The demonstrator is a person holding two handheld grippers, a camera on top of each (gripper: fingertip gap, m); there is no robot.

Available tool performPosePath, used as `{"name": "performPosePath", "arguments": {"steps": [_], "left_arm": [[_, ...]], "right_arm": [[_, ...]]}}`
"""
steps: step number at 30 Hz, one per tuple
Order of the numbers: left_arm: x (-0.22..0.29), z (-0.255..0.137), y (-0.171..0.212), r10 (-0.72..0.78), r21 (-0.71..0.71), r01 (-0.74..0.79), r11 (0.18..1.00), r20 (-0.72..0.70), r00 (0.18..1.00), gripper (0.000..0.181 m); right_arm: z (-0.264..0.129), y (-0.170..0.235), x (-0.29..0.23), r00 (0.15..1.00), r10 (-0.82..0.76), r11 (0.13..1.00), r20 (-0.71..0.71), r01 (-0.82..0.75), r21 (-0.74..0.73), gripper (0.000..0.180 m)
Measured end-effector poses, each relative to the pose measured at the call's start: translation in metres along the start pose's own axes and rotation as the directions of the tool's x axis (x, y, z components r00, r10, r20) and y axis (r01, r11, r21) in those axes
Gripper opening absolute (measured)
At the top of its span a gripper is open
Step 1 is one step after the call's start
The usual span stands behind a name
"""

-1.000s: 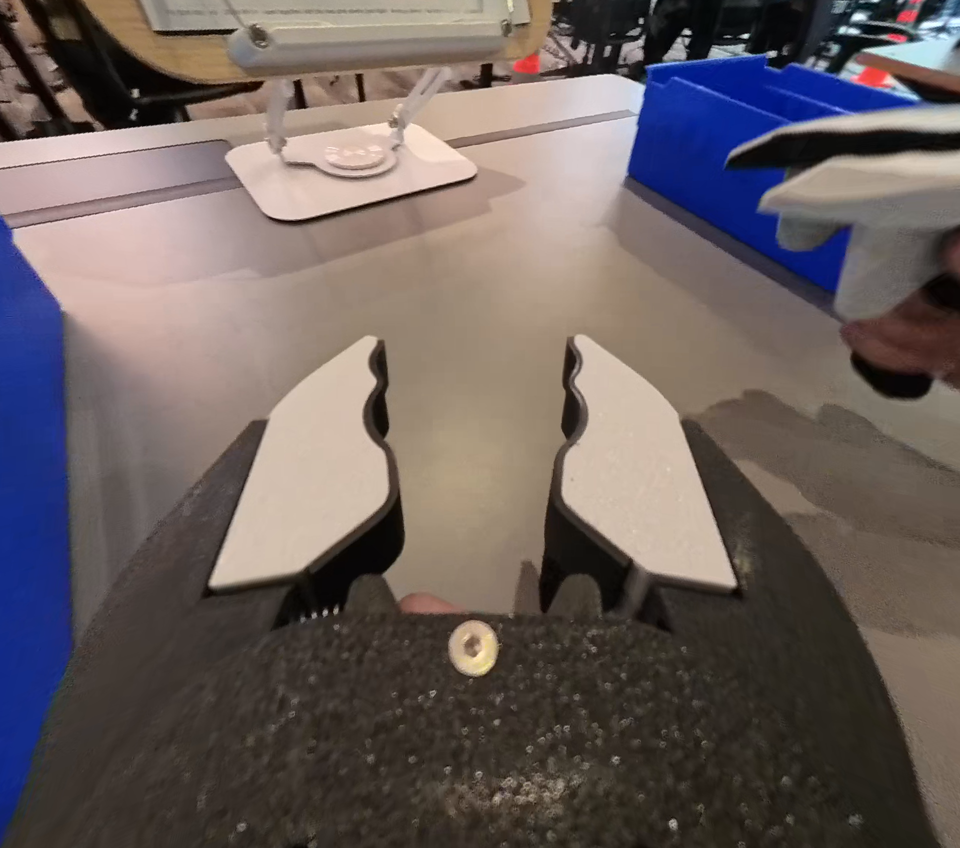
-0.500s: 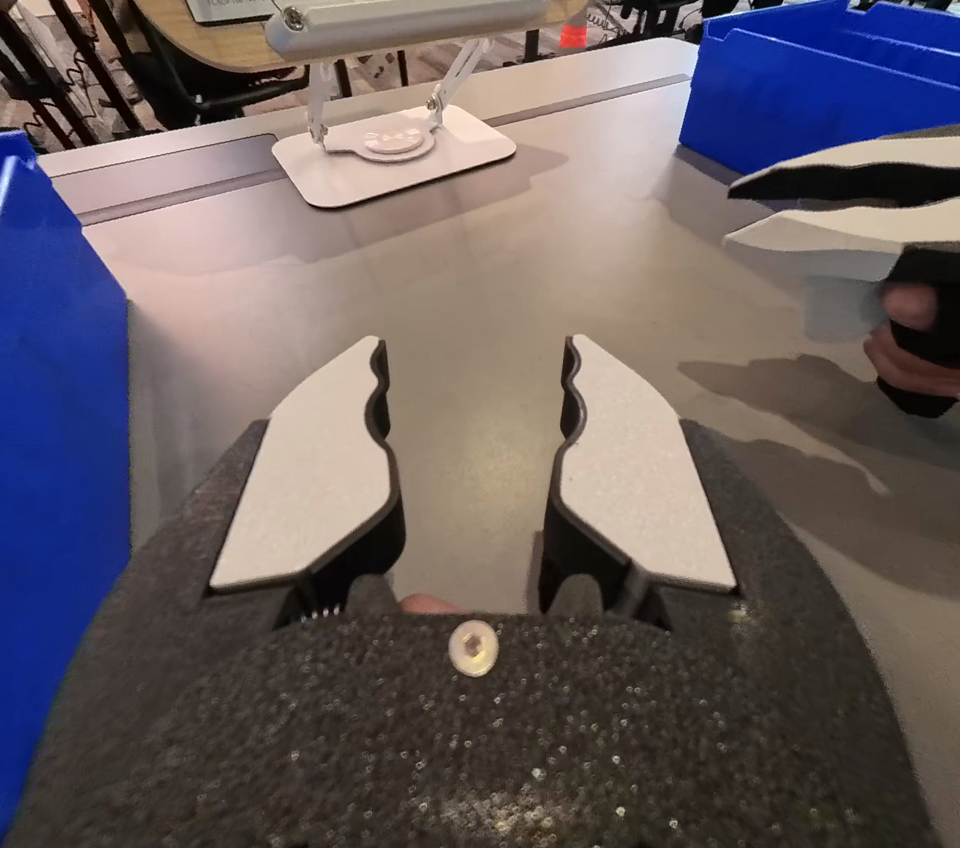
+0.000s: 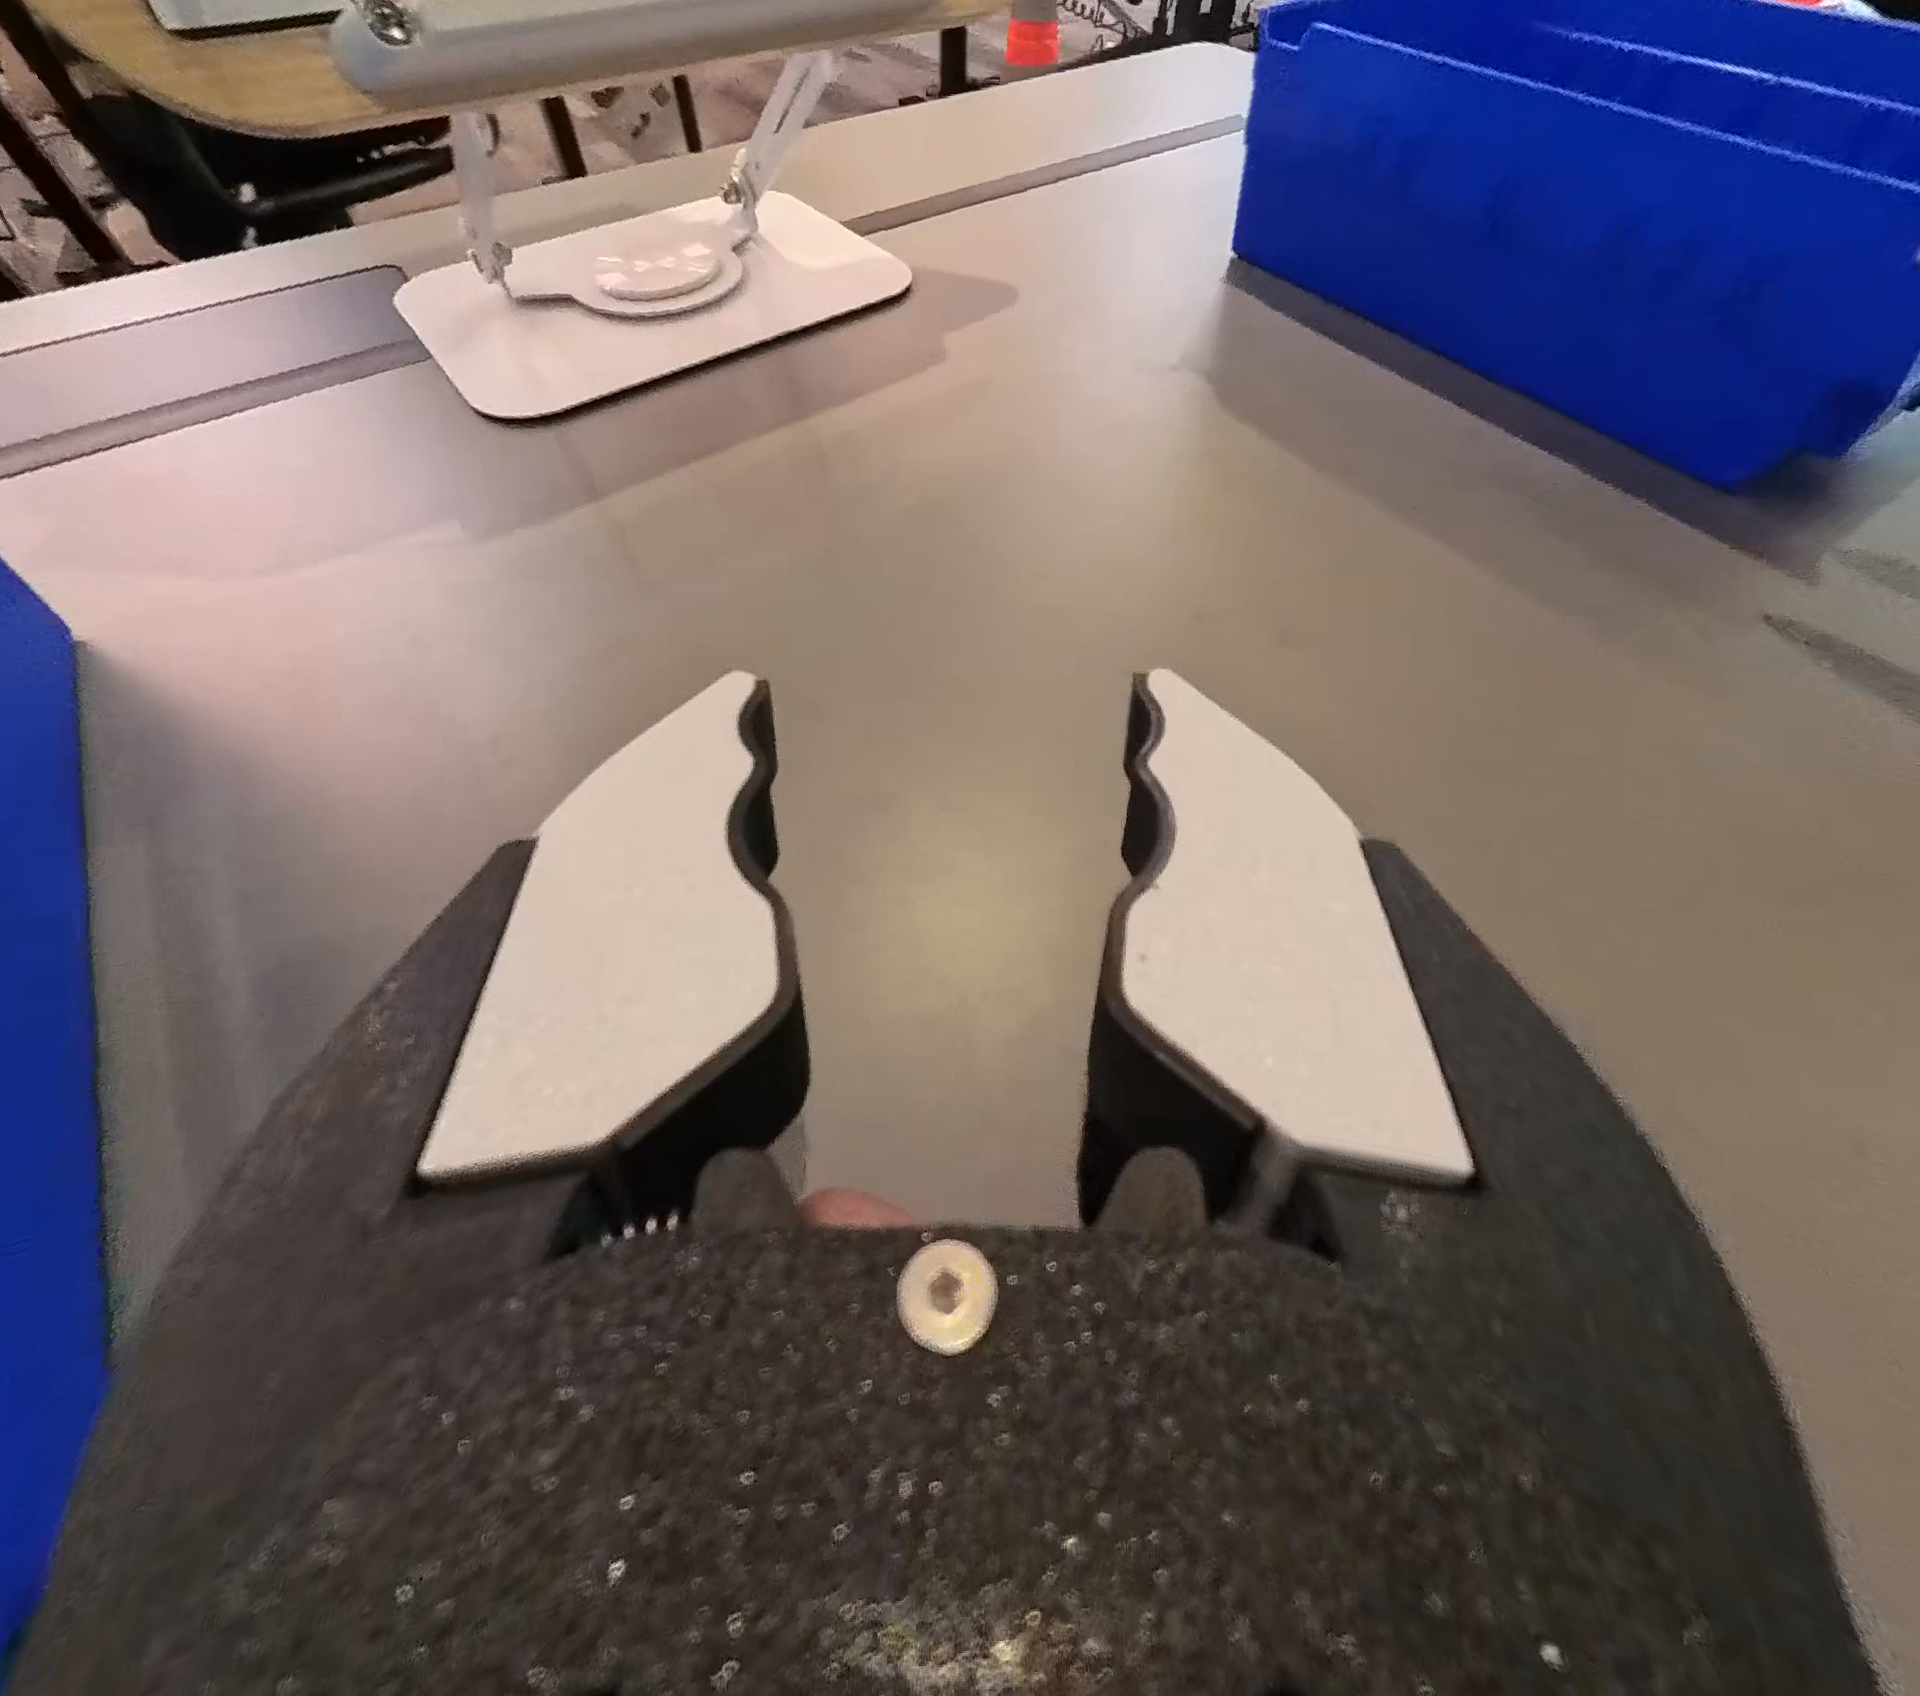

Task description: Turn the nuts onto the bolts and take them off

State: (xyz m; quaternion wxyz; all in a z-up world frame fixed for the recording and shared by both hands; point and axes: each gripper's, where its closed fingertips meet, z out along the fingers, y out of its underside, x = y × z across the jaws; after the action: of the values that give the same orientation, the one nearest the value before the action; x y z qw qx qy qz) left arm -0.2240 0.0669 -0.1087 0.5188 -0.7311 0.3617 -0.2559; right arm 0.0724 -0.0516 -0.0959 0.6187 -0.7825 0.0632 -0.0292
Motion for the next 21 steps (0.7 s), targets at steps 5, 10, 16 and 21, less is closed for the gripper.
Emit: {"name": "performPosePath", "arguments": {"steps": [5,10,16,21], "left_arm": [[0.012,0.006,0.004,-0.015,-0.031,0.014,0.999,-0.029,0.999,0.067],[0.067,0.028,-0.004,0.014,-0.076,-0.024,0.997,-0.131,0.991,0.069],[0.187,0.071,-0.037,-0.051,-0.059,0.035,0.998,-0.298,0.953,0.068],[0.232,0.131,-0.046,-0.098,-0.077,0.083,0.994,-0.210,0.973,0.069]], "right_arm": [[0.006,0.007,-0.038,0.981,0.064,0.996,0.184,-0.052,-0.070,0.044],[-0.044,-0.015,-0.033,0.988,-0.005,0.999,0.158,-0.003,0.049,0.041],[-0.087,-0.014,0.075,0.956,-0.073,0.994,-0.285,0.095,0.062,0.052],[-0.070,0.018,0.128,0.936,0.058,0.998,-0.348,-0.059,0.005,0.052]]}}
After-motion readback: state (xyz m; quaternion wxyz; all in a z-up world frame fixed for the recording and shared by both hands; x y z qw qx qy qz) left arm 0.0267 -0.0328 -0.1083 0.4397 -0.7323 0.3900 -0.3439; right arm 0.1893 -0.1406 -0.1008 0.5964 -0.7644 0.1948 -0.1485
